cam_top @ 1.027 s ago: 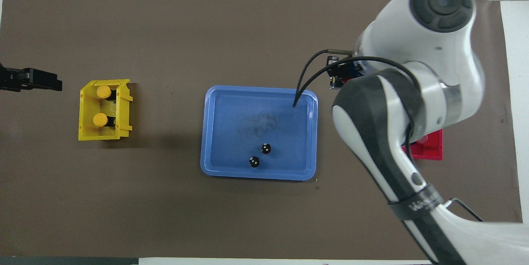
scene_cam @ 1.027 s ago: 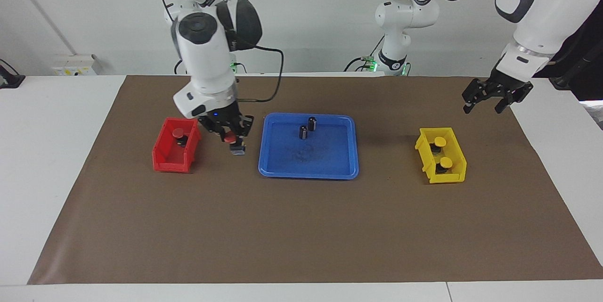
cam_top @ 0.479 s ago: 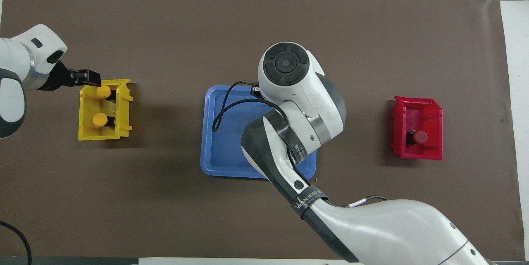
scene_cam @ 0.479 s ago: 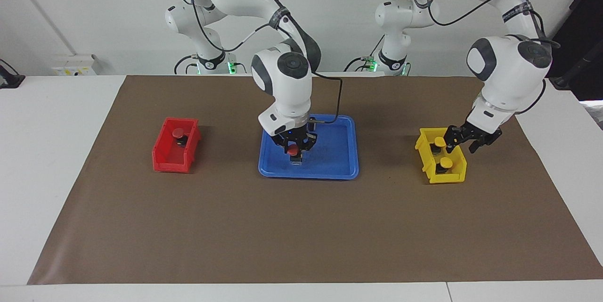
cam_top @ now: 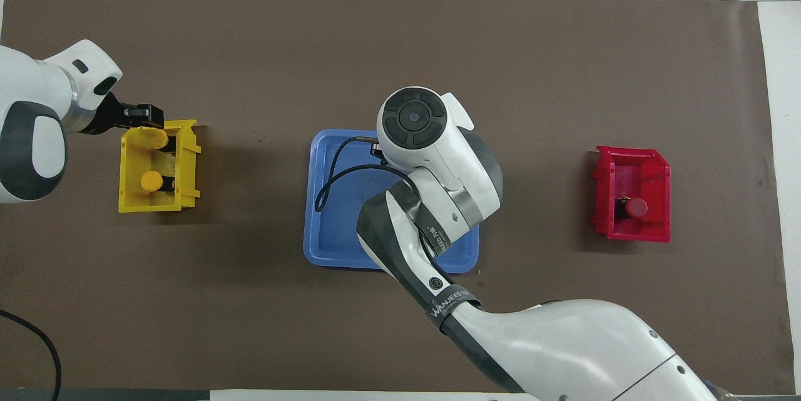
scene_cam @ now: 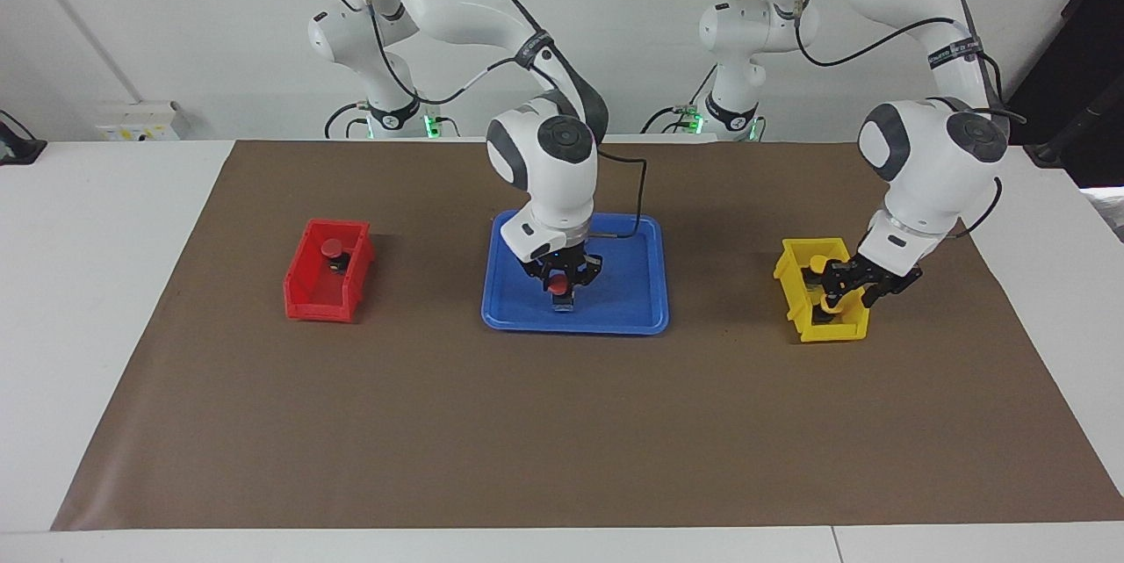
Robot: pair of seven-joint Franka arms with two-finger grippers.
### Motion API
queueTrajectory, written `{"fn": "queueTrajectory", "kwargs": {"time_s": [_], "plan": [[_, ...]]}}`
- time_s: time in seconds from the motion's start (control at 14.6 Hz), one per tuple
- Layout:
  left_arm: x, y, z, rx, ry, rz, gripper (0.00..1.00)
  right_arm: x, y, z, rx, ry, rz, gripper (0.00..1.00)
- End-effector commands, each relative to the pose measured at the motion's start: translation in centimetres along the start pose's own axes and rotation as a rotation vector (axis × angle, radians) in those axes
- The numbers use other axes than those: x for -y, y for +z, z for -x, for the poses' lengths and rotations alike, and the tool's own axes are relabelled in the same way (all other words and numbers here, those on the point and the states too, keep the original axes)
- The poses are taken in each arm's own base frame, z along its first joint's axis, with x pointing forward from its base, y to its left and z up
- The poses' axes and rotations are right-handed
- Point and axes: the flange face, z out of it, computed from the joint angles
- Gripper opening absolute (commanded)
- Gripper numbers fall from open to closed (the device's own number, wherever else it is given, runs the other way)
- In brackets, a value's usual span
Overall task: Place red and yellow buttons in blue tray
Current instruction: 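Release the red button in the tray while the left gripper grasps yellow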
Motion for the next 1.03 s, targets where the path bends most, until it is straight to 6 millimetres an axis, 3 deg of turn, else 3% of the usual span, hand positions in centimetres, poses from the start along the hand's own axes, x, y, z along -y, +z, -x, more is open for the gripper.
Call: {"fn": "queueTrajectory", "kwargs": {"time_s": [0.0,0.27,0.41,0.55,0.62,0.68,0.75,0.82,0.89,0.96], "plan": [[0.4,1.8,1.2,0.011,0.004,-0.01,0.61,-0.4,-0.4,1.0,-0.015,0.013,-0.006,0.53],[0.6,2.6,1.6,0.005,-0.001,-0.012,0.61,-0.1,-3.7,-0.7,-0.047,0.025,-0.036,0.66],[0.7,3.0,1.9,0.008,-0.003,-0.012,0.61,-2.8,-6.6,-3.5,-0.041,0.058,-0.014,0.66],[0.5,3.2,1.9,0.009,0.001,-0.012,0.61,-9.7,-11.1,-6.0,-0.048,0.031,-0.022,0.66],[0.5,3.5,2.0,0.014,0.001,-0.012,0.61,-13.6,-12.6,-6.3,-0.038,0.009,-0.015,0.66],[0.4,3.7,2.1,0.015,0.002,-0.011,0.59,-17.7,-12.9,-6.1,-0.02,-0.014,-0.006,0.66],[0.4,3.6,2.0,0.015,-0.003,-0.011,0.38,-21.3,-13.3,-5.6,-0.014,-0.034,-0.007,0.66],[0.2,3.5,1.9,0.014,0.003,-0.012,0.1,-25.5,-13.2,-5.0,0.004,-0.064,-0.002,0.66],[0.2,3.3,1.8,0.017,0.013,-0.011,0.01,-29.5,-12.8,-4.3,0.022,-0.101,-0.003,0.66],[0.2,3.0,1.6,0.019,0.014,-0.011,0.01,-33.1,-12.3,-3.8,0.025,-0.137,-0.01,0.66]]}}
